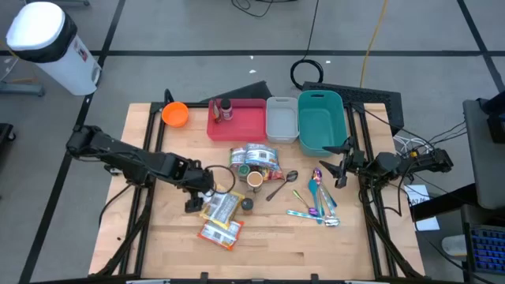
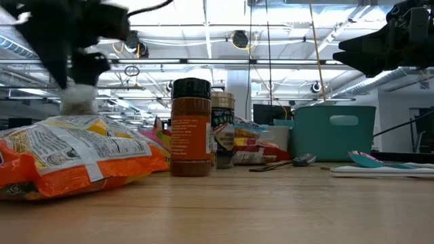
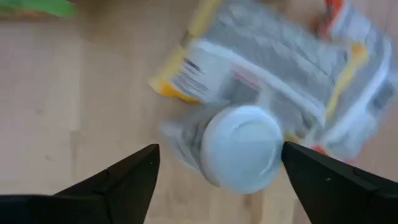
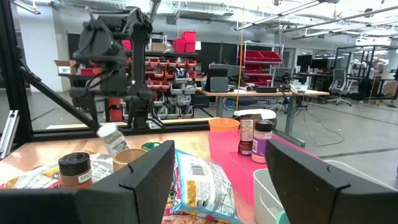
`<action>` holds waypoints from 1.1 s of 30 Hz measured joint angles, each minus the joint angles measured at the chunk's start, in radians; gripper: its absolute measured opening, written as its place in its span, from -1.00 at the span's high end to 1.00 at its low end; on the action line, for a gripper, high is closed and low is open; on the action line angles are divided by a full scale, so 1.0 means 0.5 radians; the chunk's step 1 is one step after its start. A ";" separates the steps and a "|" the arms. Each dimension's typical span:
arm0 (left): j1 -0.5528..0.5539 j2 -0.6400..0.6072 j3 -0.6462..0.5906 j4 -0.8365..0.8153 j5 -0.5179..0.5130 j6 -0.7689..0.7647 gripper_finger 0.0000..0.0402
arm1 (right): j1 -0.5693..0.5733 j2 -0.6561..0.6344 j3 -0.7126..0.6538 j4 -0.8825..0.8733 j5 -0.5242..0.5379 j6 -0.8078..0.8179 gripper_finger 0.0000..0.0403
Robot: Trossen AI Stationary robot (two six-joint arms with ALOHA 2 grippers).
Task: Pick & Place Food Item
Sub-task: Put the white seasoning bottle into the red bin
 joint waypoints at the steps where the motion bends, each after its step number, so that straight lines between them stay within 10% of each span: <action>1: 0.002 0.008 -0.007 -0.012 0.009 0.011 -0.76 | 0.000 0.000 -0.001 0.000 0.000 0.000 -0.20; 33: 0.165 -0.001 -0.278 0.353 -0.245 -0.667 -0.81 | 0.000 0.000 0.000 0.000 0.000 0.000 -0.20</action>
